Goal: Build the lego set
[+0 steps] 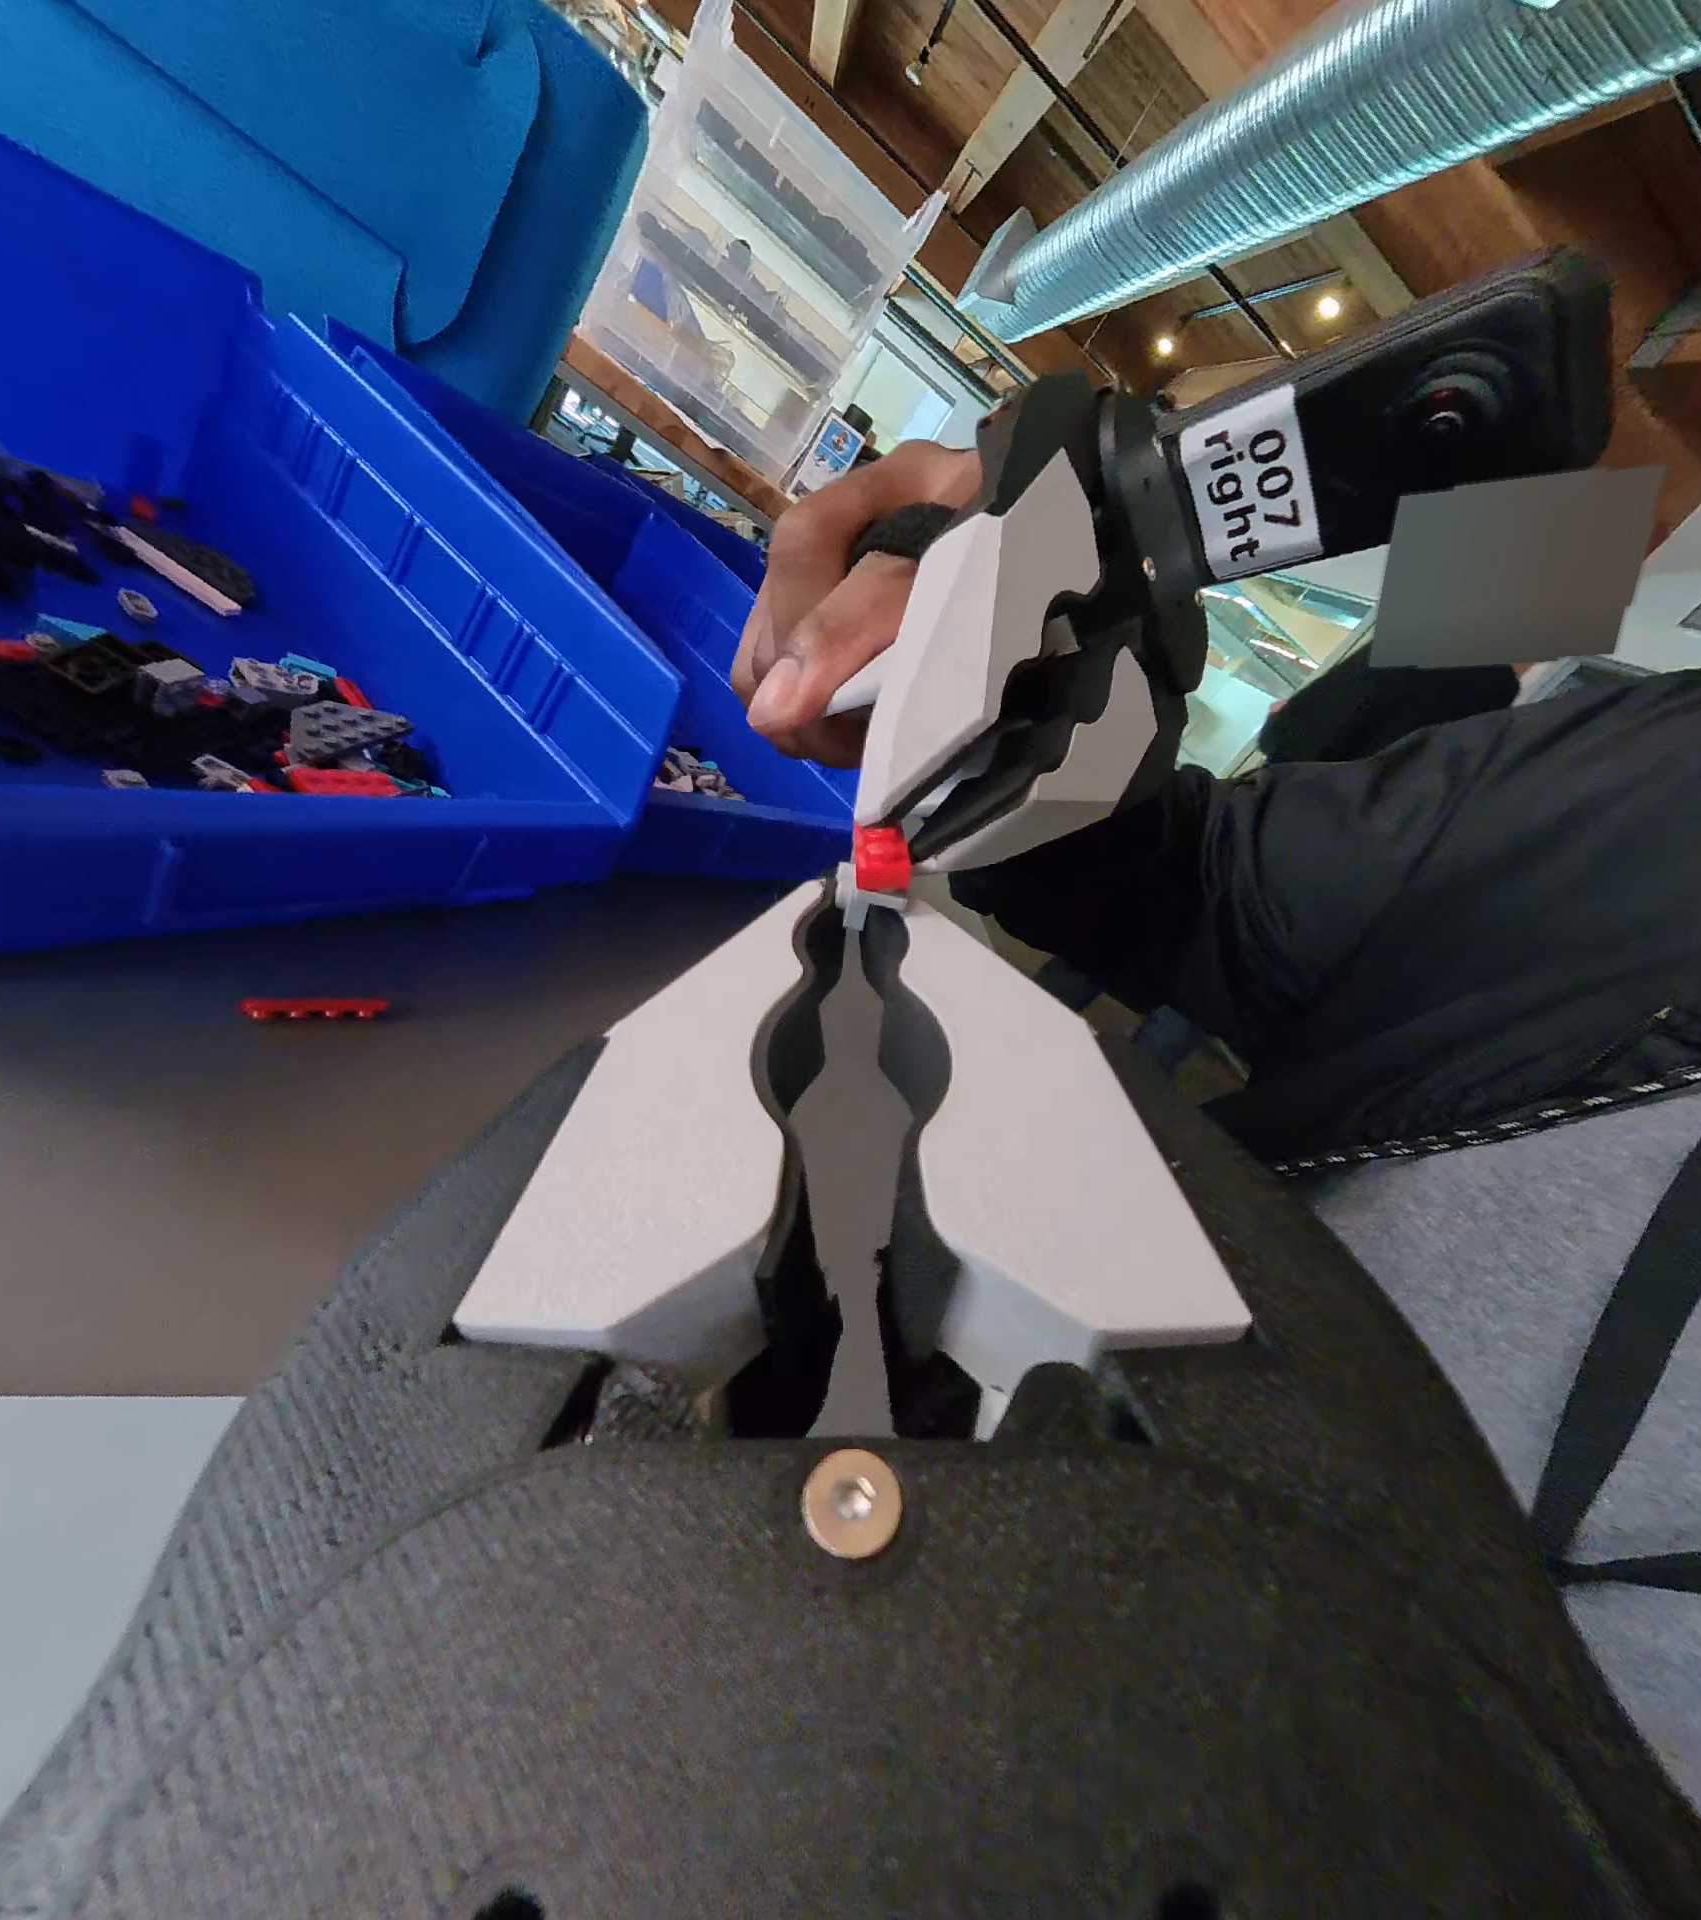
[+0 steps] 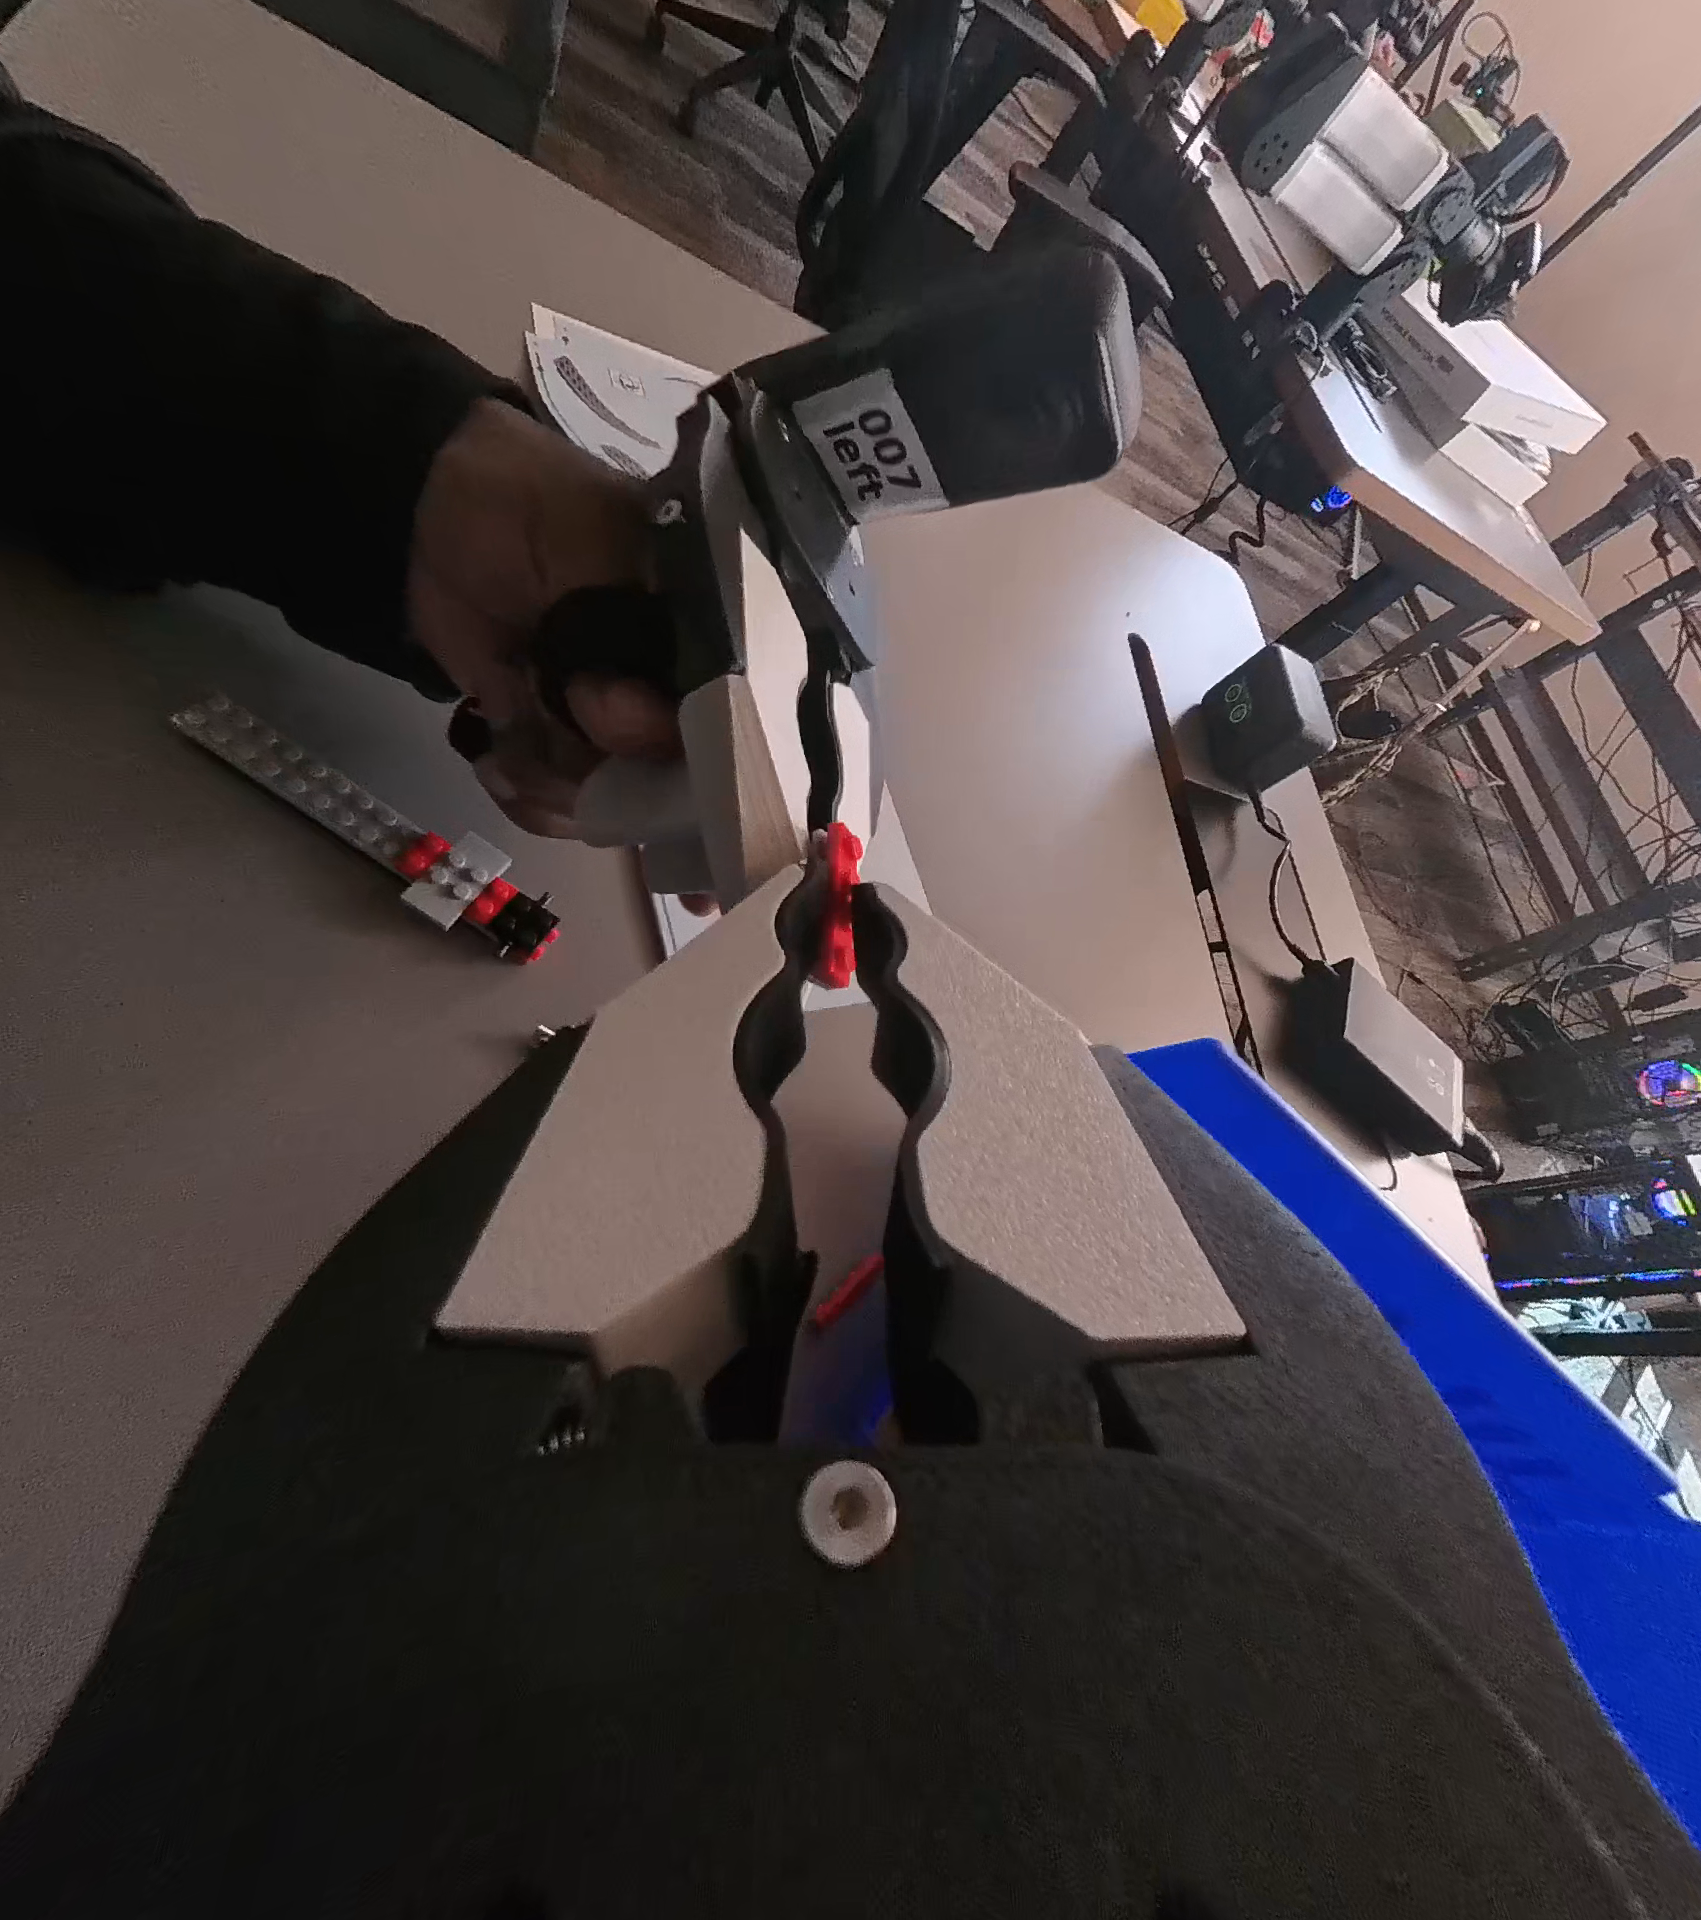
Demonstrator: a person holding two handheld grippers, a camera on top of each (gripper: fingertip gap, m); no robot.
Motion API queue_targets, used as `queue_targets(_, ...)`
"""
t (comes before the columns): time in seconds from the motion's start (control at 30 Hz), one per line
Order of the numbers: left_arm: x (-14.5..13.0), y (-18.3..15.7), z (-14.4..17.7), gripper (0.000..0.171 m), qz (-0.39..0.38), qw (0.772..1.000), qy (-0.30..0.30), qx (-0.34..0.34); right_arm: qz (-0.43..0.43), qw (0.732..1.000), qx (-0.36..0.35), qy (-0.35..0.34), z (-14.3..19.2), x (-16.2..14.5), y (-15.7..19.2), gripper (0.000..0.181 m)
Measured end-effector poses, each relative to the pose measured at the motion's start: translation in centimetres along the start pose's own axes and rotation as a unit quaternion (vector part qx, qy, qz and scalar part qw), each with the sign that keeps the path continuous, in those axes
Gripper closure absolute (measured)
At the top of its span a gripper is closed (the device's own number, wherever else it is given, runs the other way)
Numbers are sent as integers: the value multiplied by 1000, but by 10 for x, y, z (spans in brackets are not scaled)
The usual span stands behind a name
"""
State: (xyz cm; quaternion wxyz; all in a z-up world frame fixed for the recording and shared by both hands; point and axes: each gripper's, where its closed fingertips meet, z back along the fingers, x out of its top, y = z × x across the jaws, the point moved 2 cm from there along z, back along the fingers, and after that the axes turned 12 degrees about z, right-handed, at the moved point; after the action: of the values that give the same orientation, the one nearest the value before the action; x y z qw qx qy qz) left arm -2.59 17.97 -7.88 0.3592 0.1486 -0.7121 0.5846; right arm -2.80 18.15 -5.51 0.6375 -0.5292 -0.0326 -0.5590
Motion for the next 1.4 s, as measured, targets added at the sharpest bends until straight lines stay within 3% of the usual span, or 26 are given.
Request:
queue_targets(0.63, -4, -7, -2, 170, 22, 998, 12, -61, -58, 994, 65, -61, 6, 2, 5, 165)
queue_targets(0.97, -6, -7, -3, 171, 39, 997, 20, -66, -23, 996, 75, -41, 7, 0, 5, 169)
queue_targets(1.4, -13, -2, -4, 171, 119, 990, 31, -72, 29, 998, 61, -12, 4, -6, 12, 171)
